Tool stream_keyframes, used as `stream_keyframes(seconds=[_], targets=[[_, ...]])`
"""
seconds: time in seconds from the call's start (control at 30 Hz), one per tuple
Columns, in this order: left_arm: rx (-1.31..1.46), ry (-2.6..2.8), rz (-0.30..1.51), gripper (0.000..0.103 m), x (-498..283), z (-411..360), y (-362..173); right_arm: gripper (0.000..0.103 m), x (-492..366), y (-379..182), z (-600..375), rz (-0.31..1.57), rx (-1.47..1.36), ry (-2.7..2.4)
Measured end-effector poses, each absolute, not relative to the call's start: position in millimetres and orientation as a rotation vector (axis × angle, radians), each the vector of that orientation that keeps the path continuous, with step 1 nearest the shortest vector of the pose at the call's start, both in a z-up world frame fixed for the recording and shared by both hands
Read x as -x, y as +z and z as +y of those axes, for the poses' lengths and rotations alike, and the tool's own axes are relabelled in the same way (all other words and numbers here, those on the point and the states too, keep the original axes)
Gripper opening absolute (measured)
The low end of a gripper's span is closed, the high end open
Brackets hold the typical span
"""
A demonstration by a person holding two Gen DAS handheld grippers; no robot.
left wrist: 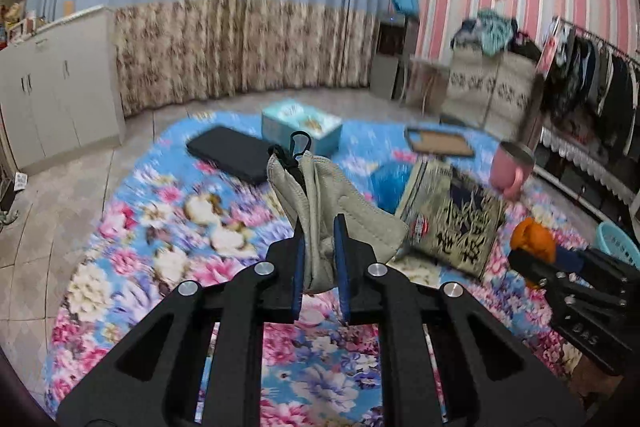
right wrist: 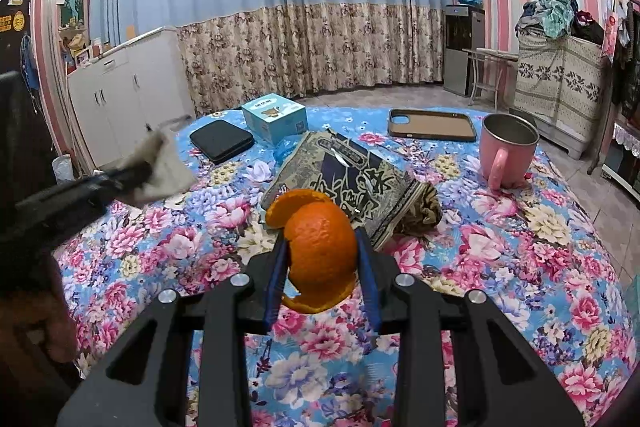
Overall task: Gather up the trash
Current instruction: 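Grasp the orange peel with the right gripper while the left gripper approaches the grey cloth, then lift the grey cloth with the left gripper while the right gripper carries the peel toward the basket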
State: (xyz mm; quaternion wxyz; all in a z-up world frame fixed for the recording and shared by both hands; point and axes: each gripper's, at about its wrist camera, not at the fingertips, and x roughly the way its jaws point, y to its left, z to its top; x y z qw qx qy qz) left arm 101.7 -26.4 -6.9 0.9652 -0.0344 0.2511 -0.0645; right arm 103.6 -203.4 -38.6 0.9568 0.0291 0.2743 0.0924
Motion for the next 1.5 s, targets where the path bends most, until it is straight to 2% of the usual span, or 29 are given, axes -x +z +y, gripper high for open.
stream_keyframes(seconds=[1.0,1.5], targets=[[0.101,-0.149,0.445,0.012,-93,-11,7,0.033,-94,-30,-206,0.512,-0.065,0.198],[0.109,-0.21,0.419,0.012,-91,-26,16,0.033,-82,-2,-239,0.433,-0.122,0.177]])
